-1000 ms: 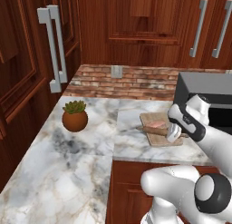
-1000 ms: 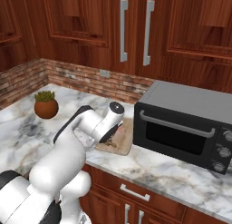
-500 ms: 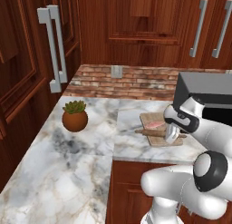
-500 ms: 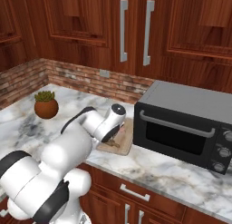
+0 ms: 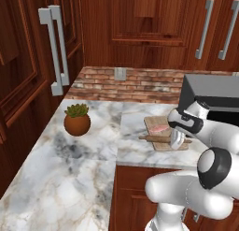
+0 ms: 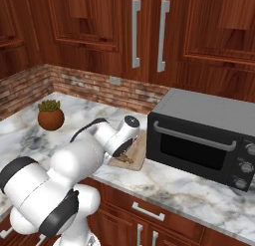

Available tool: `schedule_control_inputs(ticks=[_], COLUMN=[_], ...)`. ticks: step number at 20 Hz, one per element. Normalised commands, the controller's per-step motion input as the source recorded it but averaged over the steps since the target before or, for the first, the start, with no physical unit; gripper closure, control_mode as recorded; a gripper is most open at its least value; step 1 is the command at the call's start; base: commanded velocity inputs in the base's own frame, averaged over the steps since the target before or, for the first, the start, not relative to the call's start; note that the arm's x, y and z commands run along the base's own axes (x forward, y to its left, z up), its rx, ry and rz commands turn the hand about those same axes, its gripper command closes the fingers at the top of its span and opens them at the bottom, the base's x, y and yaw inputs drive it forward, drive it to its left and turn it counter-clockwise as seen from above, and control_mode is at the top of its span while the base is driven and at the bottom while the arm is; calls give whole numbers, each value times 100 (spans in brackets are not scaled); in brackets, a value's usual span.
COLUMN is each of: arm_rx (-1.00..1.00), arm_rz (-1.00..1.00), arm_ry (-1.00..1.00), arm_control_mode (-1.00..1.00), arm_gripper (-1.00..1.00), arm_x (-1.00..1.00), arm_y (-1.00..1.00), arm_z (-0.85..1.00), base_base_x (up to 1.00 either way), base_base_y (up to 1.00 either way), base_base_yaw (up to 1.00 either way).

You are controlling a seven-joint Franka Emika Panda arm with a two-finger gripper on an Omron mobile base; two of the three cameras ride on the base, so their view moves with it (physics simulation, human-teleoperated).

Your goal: Open the cabinet, retrieve the rolling pin, and place it next to the meat on the cutting board to prepare for tenderizing.

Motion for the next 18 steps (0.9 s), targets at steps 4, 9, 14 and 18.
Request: schedule_control_inputs(ticks=[4,9,14,18], arm_rx=[0,0,0,0], arm_rz=[0,1,2,3], arm_ry=[0,0,-1,-1], arm_control_mode=[-100,-100,-100,-100], arm_gripper=[100,100,100,100], arm_x=[9,13,21,23], arm_y=[-4,-7,-10,-11], arm_z=[-11,-12,-10,-10], base_base_x=[0,0,0,0], base_base_y=[0,0,0,0], base_base_yaw=[0,0,0,0])
